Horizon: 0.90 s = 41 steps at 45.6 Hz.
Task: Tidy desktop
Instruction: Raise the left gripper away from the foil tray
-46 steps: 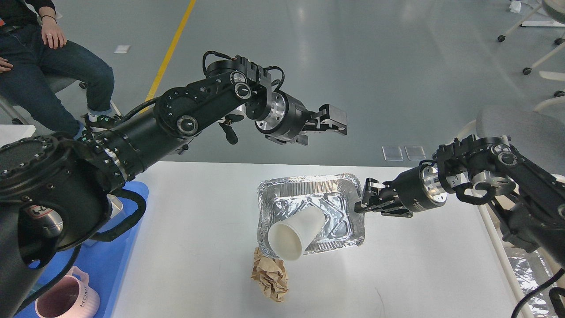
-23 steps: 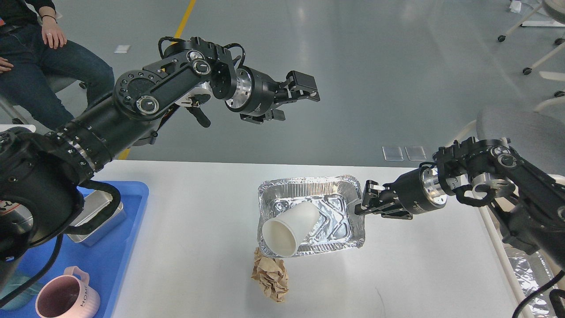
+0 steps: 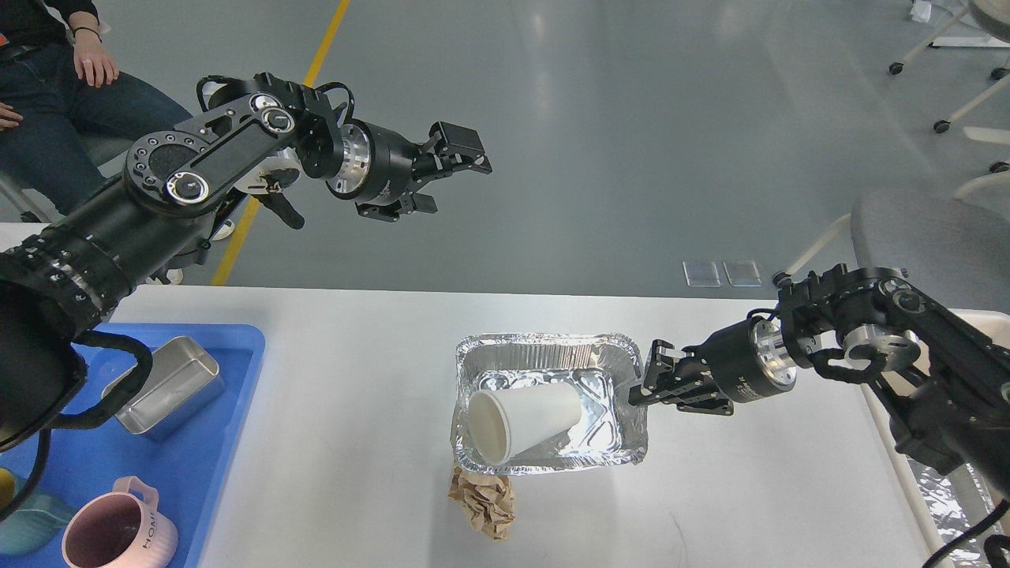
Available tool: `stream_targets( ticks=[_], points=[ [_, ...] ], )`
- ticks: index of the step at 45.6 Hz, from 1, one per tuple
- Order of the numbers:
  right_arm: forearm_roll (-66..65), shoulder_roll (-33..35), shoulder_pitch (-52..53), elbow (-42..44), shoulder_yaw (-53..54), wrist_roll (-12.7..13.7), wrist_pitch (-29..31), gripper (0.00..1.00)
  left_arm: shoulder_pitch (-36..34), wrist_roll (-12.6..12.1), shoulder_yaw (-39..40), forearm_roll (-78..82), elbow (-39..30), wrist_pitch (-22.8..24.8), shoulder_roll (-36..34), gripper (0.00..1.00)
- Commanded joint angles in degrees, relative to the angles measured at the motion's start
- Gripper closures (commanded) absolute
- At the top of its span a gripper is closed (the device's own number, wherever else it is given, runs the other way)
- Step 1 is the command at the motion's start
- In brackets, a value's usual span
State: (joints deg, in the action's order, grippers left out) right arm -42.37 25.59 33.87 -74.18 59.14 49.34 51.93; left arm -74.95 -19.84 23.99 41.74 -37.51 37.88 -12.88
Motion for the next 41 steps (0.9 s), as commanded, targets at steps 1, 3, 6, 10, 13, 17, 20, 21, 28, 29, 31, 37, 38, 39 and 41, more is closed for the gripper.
stream_targets(
  ticks=[1, 3, 6, 10, 13, 17, 20, 21, 28, 29, 31, 37, 38, 39, 41],
  points=[
    [4.0, 0.0, -0.3, 0.0, 0.1, 0.8, 0.0, 1.00, 1.2, 0.0, -0.2, 0.1, 0.0, 0.1, -0.5, 0.03],
    [5.8, -0.1, -0.6, 0.0, 0.0, 0.9, 0.2, 1.00, 1.7, 0.0, -0.2, 0.1, 0.0, 0.2, -0.5, 0.03],
    [6.6, -0.3, -0.7, 0.1, 0.0, 1.0, 0.4, 1.00, 2.2, 0.0, -0.2, 0.1, 0.1, 0.3, -0.5, 0.03],
    [7.0, -0.4, -0.8, 0.2, 0.1, 1.3, 0.4, 1.00, 3.0, 0.0, -0.3, 0.1, 0.1, 0.3, -0.6, 0.03],
    [7.2, -0.4, -0.9, 0.2, 0.2, 1.4, 0.4, 1.00, 3.6, 0.0, -0.3, 0.1, 0.0, 0.4, -1.4, 0.03],
    [7.7, -0.4, -1.3, 0.1, 0.4, 1.4, 0.4, 1.00, 4.7, 0.0, -0.2, 0.1, 0.0, 0.5, -2.0, 0.03],
    [8.7, -0.5, -2.0, 0.0, 0.7, 1.4, 0.4, 1.00, 5.6, 0.0, -0.3, 0.1, 0.1, 0.5, -2.1, 0.03],
    [9.1, -0.6, -2.0, 0.0, 0.9, 1.4, 0.4, 1.00, 6.0, 0.0, -0.3, 0.1, 0.1, 0.5, -2.3, 0.03],
    [9.9, -1.4, -2.2, -0.1, 2.1, 1.4, 0.4, 1.00, 9.0, 0.0, -0.1, 0.1, 0.0, 0.0, -3.4, 0.03],
    [10.0, -1.5, -2.2, -0.1, 2.3, 1.4, 0.4, 1.00, 9.5, 0.0, -0.2, 0.1, 0.1, 0.0, -3.5, 0.03],
    [10.6, -1.6, -2.2, -0.2, 2.5, 1.4, 0.4, 1.00, 10.2, 0.0, -0.3, 0.1, 0.1, -0.1, -3.9, 0.03],
    [10.9, -1.5, -2.3, -0.6, 2.5, 1.4, 0.4, 1.00, 12.8, 0.0, 0.0, 0.1, 0.1, 0.0, -4.6, 0.03],
    [10.9, -1.4, -2.2, -1.0, 2.6, 1.4, 0.4, 1.00, 13.4, 0.0, 0.0, 0.0, 0.1, 0.0, -5.1, 0.03],
    [10.9, -1.3, -2.3, -1.1, 2.6, 1.4, 0.4, 1.00, 13.8, 0.1, 0.2, -0.1, 0.0, 0.0, -5.7, 0.03],
    [10.9, -1.2, -2.3, -1.3, 2.6, 1.4, 0.4, 1.00, 14.5, 0.3, 0.8, -0.3, 0.1, 0.0, -7.4, 0.03]
  ],
)
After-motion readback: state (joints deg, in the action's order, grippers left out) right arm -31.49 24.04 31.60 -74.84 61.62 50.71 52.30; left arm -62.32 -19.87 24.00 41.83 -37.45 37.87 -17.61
